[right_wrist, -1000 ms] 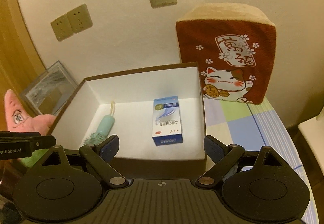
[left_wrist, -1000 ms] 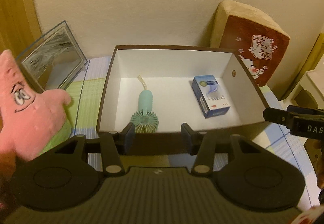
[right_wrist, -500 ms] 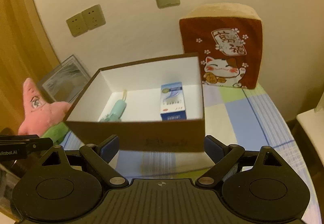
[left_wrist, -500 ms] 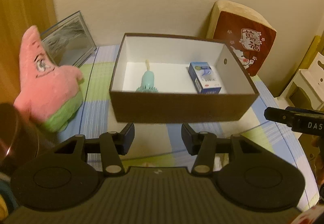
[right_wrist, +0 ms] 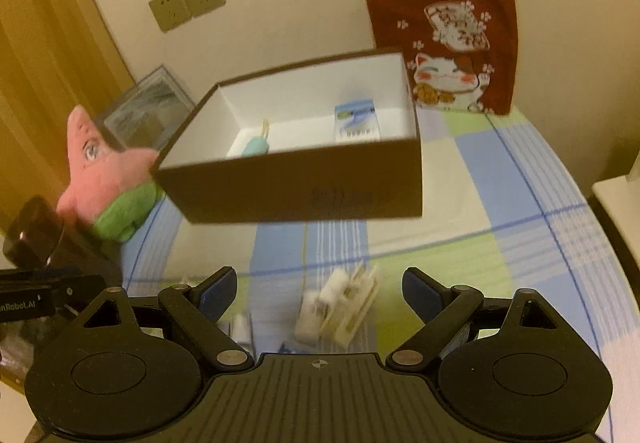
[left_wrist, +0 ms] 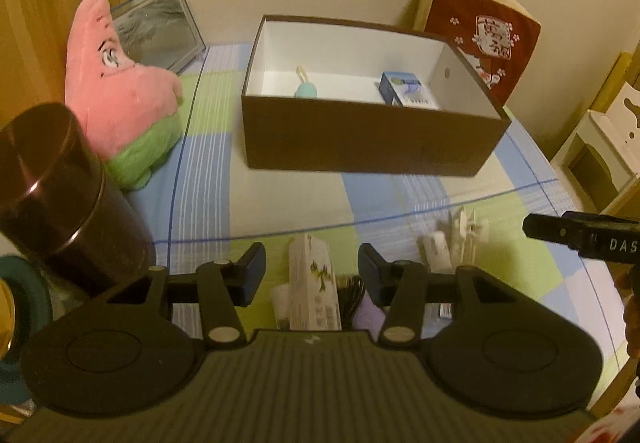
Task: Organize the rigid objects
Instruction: 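Withdraw both grippers from the box back toward the remaining items, then grasp the white ointment box with the left gripper while the right gripper grasps the white plastic clip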
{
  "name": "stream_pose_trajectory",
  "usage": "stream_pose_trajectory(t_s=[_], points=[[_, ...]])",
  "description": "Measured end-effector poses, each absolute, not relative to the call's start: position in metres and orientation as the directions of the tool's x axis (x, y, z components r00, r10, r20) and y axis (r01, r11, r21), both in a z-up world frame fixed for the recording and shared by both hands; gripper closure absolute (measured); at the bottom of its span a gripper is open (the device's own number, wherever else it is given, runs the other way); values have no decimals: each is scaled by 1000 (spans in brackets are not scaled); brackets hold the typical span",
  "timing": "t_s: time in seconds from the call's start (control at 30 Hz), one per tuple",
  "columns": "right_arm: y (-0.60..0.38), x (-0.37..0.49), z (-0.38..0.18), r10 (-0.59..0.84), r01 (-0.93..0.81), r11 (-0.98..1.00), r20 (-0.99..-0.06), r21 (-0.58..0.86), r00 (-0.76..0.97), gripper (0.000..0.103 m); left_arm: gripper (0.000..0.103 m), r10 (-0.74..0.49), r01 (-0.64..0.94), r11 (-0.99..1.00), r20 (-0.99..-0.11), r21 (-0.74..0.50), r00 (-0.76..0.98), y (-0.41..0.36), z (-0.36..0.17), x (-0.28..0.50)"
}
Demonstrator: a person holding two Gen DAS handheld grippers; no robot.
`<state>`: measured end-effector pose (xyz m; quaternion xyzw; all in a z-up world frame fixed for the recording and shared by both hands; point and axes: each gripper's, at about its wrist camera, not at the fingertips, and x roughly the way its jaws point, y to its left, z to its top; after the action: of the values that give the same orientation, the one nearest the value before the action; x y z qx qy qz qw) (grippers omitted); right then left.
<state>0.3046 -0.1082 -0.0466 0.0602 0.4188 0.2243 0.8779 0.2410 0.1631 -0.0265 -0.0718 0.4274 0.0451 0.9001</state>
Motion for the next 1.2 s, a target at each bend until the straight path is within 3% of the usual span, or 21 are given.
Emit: stream_pose_trajectory(t_s=[0.63, 1.2], points=[[-104, 257, -84, 407, -320, 906, -773, 276, 487, 13, 51, -22, -86, 992, -806, -90, 592, 150, -63, 201], [-117, 276, -102, 395, -312, 910, -799, 272, 453, 13, 51, 35, -91, 996, -828, -20, 560, 136, -90, 221]])
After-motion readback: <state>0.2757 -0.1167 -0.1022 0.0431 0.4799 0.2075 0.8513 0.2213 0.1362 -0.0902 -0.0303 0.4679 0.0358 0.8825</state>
